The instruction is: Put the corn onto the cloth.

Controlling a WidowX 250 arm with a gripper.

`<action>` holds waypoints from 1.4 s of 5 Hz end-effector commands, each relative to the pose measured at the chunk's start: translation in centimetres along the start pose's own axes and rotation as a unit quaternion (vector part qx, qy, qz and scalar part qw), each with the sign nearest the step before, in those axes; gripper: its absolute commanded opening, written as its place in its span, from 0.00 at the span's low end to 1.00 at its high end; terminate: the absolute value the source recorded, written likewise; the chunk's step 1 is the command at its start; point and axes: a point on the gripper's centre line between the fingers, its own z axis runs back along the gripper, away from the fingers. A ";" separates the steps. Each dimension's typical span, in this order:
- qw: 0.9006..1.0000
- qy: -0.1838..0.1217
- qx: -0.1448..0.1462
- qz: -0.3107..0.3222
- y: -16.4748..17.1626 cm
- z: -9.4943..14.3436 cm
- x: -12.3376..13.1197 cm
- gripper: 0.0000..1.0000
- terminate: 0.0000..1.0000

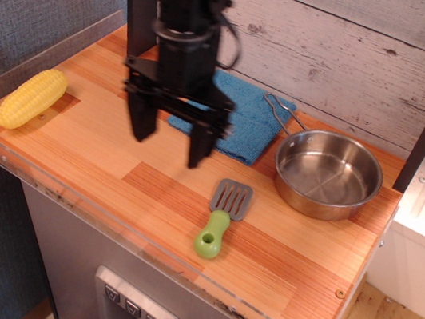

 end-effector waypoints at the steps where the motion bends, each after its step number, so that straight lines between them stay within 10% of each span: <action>1: 0.999 -0.010 -0.043 0.024 4.5 1.0 -0.3 1.00 0.00; 3: 0.996 -0.012 -0.051 0.078 12.4 -0.2 -1.0 1.00 0.00; 7: 0.998 -0.020 -0.028 0.059 16.5 0.6 1.0 1.00 0.00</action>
